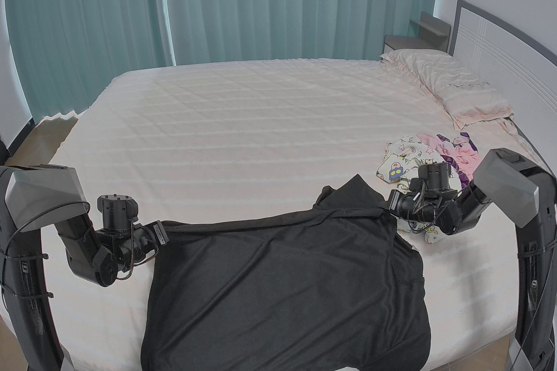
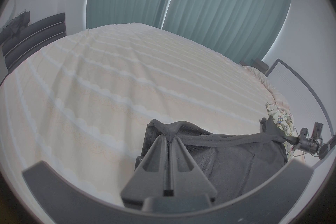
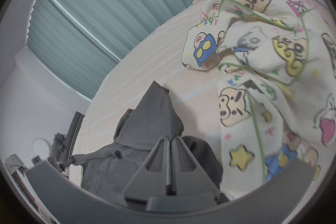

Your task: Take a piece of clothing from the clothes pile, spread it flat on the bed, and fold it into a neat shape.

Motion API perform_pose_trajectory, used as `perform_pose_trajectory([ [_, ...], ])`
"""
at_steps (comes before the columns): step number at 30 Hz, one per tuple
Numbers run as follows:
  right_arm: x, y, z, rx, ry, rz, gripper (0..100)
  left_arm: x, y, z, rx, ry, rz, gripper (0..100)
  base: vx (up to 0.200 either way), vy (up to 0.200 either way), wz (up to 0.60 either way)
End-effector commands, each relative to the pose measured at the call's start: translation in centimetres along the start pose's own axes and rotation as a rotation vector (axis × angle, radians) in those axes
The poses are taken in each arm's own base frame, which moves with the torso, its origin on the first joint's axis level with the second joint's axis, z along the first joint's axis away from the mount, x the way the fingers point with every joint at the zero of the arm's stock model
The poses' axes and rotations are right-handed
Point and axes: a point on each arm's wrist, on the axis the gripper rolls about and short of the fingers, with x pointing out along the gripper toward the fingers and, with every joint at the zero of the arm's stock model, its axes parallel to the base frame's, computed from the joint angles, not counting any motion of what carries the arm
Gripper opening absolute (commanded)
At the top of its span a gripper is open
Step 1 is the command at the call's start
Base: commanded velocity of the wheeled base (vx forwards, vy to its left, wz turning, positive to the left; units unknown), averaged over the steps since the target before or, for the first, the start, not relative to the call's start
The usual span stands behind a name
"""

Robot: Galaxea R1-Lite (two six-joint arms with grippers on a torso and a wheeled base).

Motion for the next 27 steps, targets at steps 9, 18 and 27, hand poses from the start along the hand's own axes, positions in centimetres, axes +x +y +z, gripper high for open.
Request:
perform_pose_trajectory([
  [9,-6.3,0.6,-3.7,-0.063,0.164,0.034,0,-0.8,0.5,-1.0,0.077,0.042,0.028,0,0.000,0.000,0.00],
  [18,-7.5,1.0,-3.3,-0.117,0.217,0.001,100,-0.9,0.6,-1.2,0.079,0.051,0.032,0,0.000,0.000,0.00],
  [27,-7.5,3.5,1.1,-0.116,0.065,0.067,100,-0.8,0.7,-1.3,0.079,0.049,0.031,0,0.000,0.000,0.00],
])
